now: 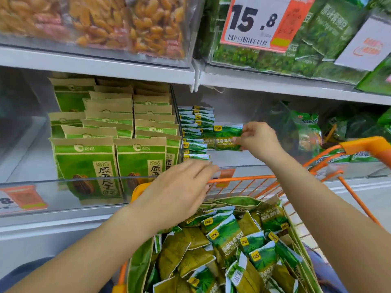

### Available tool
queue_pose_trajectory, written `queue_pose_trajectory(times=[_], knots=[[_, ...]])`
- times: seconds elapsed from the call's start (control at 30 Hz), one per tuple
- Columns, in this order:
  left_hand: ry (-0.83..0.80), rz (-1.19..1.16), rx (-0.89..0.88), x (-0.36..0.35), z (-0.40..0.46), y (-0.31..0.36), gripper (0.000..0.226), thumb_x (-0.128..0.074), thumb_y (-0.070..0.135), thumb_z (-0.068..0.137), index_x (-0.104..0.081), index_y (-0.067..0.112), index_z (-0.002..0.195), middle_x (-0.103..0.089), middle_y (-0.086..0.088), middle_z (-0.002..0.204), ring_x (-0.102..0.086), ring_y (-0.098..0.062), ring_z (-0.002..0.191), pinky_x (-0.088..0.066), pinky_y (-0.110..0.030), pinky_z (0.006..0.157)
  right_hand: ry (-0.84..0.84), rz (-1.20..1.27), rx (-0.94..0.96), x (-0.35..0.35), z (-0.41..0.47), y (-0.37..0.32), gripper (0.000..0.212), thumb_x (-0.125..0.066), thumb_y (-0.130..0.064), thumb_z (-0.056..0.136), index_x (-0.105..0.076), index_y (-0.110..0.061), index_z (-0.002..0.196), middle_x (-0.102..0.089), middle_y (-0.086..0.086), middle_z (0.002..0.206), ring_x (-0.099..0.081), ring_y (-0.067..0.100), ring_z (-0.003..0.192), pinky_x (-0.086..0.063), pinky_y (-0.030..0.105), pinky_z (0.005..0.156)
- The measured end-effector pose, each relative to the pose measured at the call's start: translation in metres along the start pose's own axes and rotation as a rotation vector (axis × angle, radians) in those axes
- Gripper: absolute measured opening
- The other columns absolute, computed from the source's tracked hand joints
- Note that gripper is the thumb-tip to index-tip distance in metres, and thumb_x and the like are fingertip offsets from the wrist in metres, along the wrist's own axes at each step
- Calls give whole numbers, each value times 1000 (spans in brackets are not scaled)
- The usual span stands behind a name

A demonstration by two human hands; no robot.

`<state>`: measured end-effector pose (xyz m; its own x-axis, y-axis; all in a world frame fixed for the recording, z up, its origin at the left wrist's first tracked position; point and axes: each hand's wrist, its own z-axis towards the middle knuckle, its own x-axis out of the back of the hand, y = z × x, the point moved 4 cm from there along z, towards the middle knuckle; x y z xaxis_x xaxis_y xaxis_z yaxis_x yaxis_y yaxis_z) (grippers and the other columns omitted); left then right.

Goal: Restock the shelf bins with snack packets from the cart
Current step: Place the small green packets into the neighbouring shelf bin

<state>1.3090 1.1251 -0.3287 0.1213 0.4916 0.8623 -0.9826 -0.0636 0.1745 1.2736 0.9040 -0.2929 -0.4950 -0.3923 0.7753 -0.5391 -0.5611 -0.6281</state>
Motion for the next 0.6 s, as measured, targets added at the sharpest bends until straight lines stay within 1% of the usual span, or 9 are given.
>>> queue_pose_trajectory(times=[0.1,0.2,0.27,0.37,0.43,0.47,0.53,0.57,0.6], knots=[[-17,53,-62,-5,0,0,37,-43,22,91,-61,13,122,-63,-4,120,-59,-22,109,-49,-34,94,-63,-120,-62,-27,29,6,24,-79,-17,75,-61,-1,76,-70,24,82,-68,30,77,-55,45,82],[-36,49,-51,-7,-1,0,35,-52,20,89,-62,13,122,-62,-6,122,-59,-23,110,-49,-35,94,-130,-90,-122,-48,47,8,27,-72,-8,79,-65,10,97,-68,21,81,-65,29,74,-56,44,84],[-46,36,-48,-6,-2,0,34,-54,18,88,-62,12,121,-61,-6,123,-58,-23,111,-49,-36,96,-179,-75,-149,-58,55,10,20,-67,-3,83,-65,8,99,-64,15,81,-60,23,68,-57,35,79],[-50,39,-50,-6,-3,0,31,-54,16,89,-63,12,119,-60,-6,125,-56,-23,112,-47,-36,97,-196,-105,-138,-66,62,12,5,-67,-2,82,-64,-4,85,-62,11,84,-55,17,63,-54,27,69],[-50,40,-49,-7,-2,-1,30,-54,16,89,-63,11,117,-60,-6,125,-56,-24,112,-46,-36,97,-195,-99,-146,-69,65,17,16,-69,-1,80,-58,-10,73,-62,13,85,-57,16,61,-55,29,72],[-49,41,-49,-8,-2,-1,29,-54,16,89,-63,12,116,-60,-6,125,-56,-24,112,-46,-35,97,-197,-86,-166,-70,65,19,20,-70,0,79,-57,-11,70,-62,13,85,-59,12,55,-56,30,74],[-52,41,-43,-8,-1,-1,29,-53,16,89,-63,12,116,-60,-6,124,-56,-23,112,-45,-35,97,-192,-81,-186,-70,65,22,22,-72,-1,78,-56,-12,67,-63,14,84,-56,2,42,-56,28,71],[-53,39,-40,-7,-1,-1,28,-53,16,89,-63,13,116,-59,-6,125,-56,-23,112,-45,-35,97,-177,-83,-189,-70,66,23,24,-72,-3,78,-55,-13,65,-65,15,85,-57,0,43,-56,28,70],[-53,37,-37,-7,-1,-1,28,-53,16,90,-63,13,116,-59,-6,125,-56,-23,112,-46,-36,96,-158,-122,-180,-70,67,23,28,-73,-6,78,-52,-14,61,-68,17,87,-63,2,53,-56,30,71]])
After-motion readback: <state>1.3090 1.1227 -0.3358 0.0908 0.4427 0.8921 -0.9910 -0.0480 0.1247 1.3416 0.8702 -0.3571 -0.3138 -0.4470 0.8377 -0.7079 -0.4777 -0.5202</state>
